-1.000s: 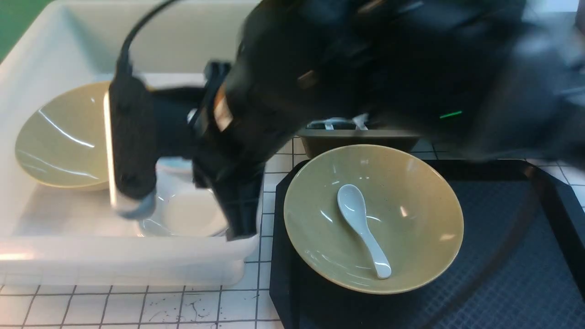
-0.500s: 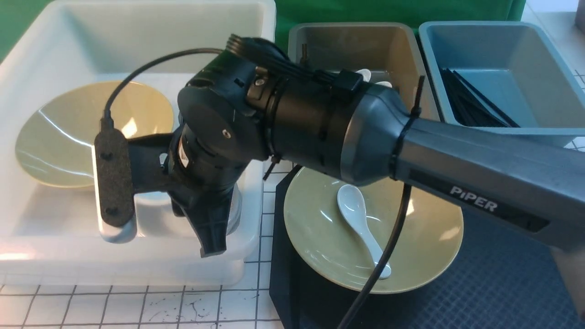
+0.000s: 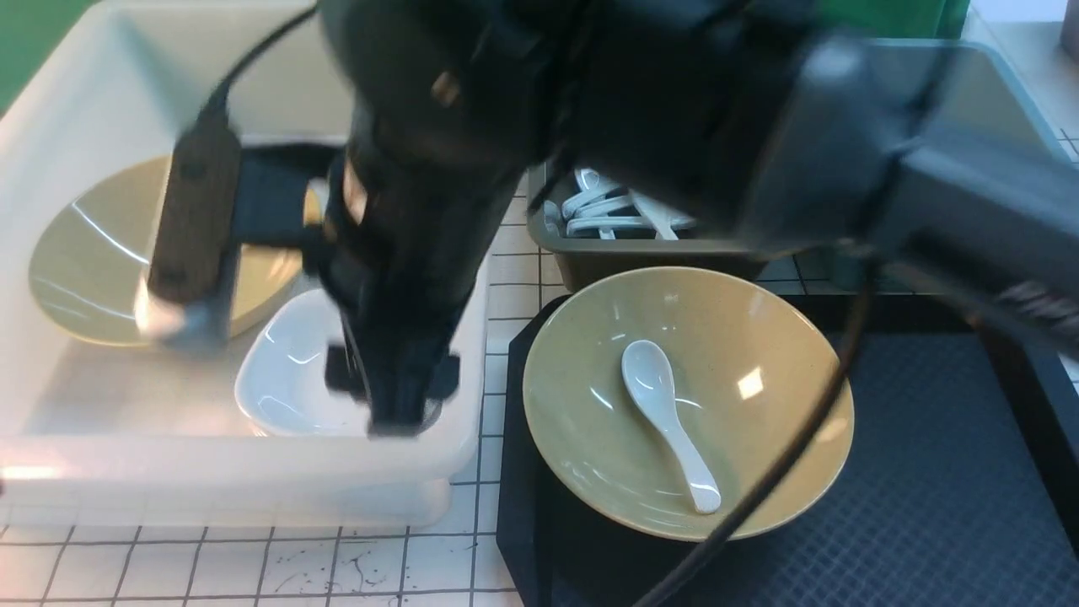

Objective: On white black table put chopsticks spoon bowls plates into blue grey white boxes.
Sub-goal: 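Place the white bowl into the white bin on top of the stacked bowls with the right gripper, then pick up the spoon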

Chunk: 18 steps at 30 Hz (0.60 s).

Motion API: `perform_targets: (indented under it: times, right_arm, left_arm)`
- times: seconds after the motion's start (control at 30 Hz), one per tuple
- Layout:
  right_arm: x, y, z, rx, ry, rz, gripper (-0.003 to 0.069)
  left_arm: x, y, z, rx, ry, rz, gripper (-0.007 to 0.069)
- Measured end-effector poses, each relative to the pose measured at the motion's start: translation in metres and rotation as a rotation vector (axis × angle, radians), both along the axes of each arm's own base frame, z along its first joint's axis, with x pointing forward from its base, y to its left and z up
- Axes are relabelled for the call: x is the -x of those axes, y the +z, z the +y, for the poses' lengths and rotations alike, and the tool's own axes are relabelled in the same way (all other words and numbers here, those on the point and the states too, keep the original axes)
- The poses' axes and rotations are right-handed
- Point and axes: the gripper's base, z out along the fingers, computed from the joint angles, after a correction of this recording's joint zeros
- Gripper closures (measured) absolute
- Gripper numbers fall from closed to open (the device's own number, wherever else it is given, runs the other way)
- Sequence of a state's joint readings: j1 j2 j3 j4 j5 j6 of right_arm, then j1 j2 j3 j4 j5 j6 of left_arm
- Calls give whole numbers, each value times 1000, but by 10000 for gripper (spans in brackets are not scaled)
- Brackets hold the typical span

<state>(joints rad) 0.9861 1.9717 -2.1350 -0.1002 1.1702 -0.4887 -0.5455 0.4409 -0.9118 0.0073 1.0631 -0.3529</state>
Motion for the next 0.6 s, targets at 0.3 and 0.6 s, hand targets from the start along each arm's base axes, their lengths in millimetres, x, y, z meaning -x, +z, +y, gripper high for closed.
perform_targets:
  times: [0.3,0.6]
  right_arm:
    - [50,54,-106,-128,-395,12,506]
    - [153,47,-257,-377,-683,108,613]
  left_arm:
    - [-59,-19,-54,-8,-112,276,624]
    - [-127,-54,-127,-28,-209,525,624]
